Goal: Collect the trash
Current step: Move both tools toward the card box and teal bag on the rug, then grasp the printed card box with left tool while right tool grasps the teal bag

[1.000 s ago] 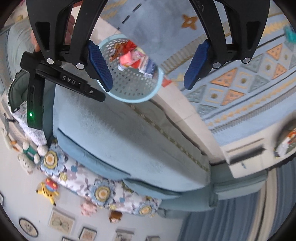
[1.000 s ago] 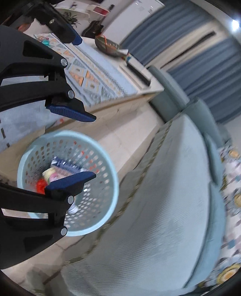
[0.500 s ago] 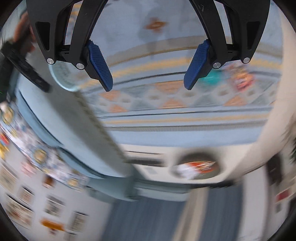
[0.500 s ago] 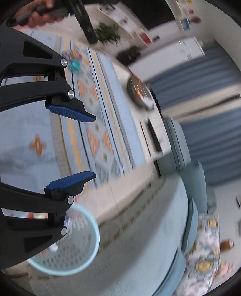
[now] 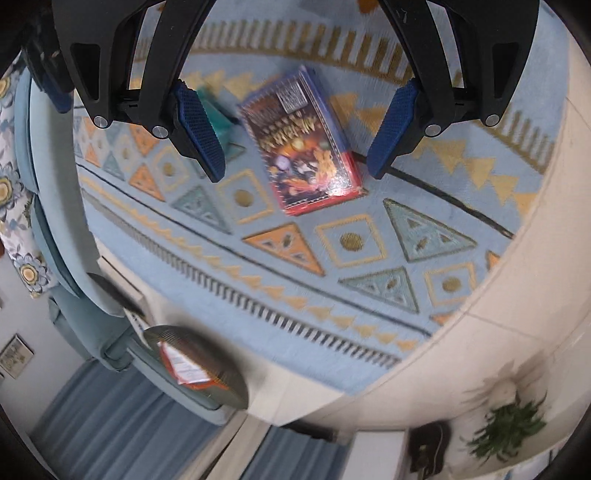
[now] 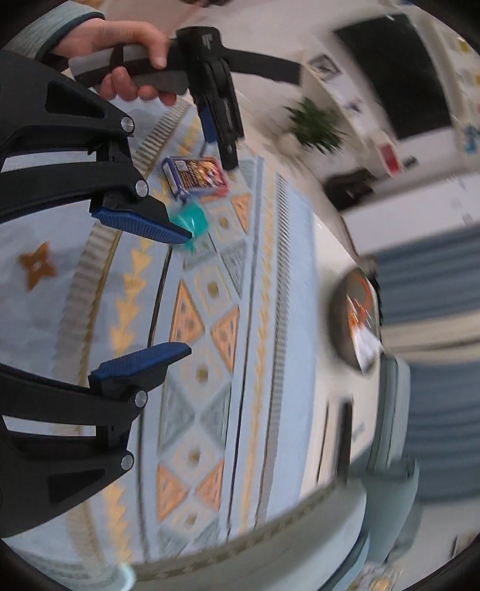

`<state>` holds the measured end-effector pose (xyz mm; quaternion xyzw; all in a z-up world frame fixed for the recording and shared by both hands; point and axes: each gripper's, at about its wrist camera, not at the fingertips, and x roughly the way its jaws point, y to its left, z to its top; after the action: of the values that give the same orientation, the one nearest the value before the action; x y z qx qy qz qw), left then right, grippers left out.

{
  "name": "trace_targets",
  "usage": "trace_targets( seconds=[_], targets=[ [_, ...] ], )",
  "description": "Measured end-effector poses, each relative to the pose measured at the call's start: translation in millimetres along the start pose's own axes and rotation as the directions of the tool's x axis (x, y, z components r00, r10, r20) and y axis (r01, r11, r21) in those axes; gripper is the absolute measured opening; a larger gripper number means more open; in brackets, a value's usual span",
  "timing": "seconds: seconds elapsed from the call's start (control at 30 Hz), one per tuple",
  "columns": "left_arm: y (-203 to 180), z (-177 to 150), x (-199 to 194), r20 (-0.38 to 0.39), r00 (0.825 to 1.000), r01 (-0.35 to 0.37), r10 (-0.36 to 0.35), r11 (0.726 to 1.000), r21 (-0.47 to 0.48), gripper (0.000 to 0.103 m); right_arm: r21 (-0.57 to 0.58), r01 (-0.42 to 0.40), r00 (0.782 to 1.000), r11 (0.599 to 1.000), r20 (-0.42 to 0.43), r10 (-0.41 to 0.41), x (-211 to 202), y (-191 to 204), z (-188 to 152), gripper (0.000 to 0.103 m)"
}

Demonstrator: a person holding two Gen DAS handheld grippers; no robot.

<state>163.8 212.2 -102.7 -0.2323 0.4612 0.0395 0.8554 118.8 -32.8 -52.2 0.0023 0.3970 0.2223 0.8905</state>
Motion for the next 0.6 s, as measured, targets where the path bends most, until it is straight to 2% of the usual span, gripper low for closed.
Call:
trace_targets(
  seconds=[0.13, 0.27, 0.3, 0.33, 0.4, 0.43, 0.6],
  targets=[
    [6.5, 1.2, 18.1, 0.006, 1.000, 0.021, -0.020, 0.999, -0.028, 0.078, -0.097, -0.010, 0.999, 0.995, -0.043, 0.006, 38.2, 23.0, 3.3, 0.052],
    [-1.3, 3.3, 26.8, 0.030, 0.999, -0.011, 0.010, 0.999, 0.031, 0.079, -0.163, -0.019, 0.996, 0.986, -0.087, 0.004, 68.3, 35.5, 5.5, 0.052],
    [-4.0, 2.1, 27.8, 0.039, 0.999, -0.027, 0.025, 0.998, 0.056, 0.078, -0.170, -0.026, 0.995, 0.985, -0.097, 0.010, 73.6, 37.4, 5.5, 0.056],
    [-3.4, 1.5, 30.1, 0.046, 0.998, -0.038, 0.035, 0.996, 0.080, 0.077, -0.174, -0.030, 0.995, 0.984, -0.099, 0.012, 78.5, 39.1, 5.7, 0.062],
    [-3.9, -2.7, 29.9, 0.070, 0.996, -0.068, 0.060, 0.990, 0.124, 0.066, -0.202, -0.023, 0.995, 0.979, -0.102, 0.002, 87.3, 42.9, 2.7, 0.064],
    [-2.0, -4.8, 28.6, 0.078, 0.995, -0.066, 0.055, 0.988, 0.141, 0.064, -0.221, -0.020, 0.994, 0.975, -0.111, -0.004, 92.3, 44.9, 0.6, 0.064],
    [12.5, -10.5, 19.2, 0.078, 0.996, 0.034, -0.046, 0.989, 0.145, 0.064, -0.268, -0.010, 0.992, 0.963, -0.124, -0.024, 109.8, 51.2, 1.2, 0.064]
  ],
)
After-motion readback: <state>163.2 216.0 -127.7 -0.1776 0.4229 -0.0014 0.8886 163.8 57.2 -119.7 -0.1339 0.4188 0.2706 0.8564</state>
